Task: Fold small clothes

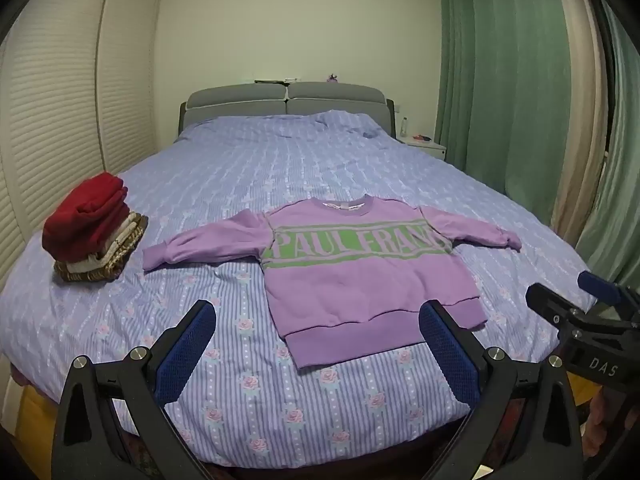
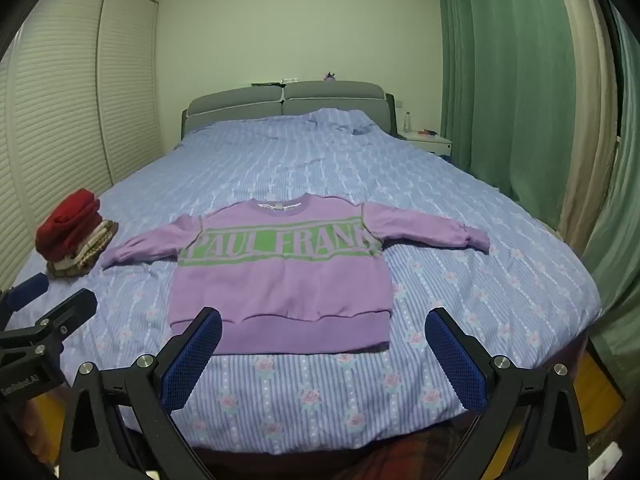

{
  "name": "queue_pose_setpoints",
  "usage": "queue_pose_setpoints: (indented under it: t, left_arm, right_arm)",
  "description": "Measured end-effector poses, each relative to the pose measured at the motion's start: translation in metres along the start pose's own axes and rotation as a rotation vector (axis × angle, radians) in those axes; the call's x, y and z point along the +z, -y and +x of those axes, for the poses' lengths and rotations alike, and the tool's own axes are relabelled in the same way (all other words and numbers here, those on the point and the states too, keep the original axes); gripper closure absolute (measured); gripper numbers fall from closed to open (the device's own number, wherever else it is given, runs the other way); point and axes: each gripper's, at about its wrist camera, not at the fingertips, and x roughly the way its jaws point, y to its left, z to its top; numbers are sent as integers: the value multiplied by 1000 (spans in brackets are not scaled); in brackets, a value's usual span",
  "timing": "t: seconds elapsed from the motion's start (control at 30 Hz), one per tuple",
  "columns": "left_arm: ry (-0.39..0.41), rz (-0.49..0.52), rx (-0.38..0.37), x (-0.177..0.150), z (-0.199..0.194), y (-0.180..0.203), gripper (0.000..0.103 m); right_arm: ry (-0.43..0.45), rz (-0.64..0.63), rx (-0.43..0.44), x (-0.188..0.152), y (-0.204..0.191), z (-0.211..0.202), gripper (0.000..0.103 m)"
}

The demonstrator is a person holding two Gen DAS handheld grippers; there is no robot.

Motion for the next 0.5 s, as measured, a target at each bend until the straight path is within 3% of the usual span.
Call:
queue_pose_setpoints:
  t: [0.5]
  left_arm:
    - [18, 10, -12, 3, -6, 3, 0]
  right_arm:
    - [-2, 1, 4, -1, 0, 1, 1]
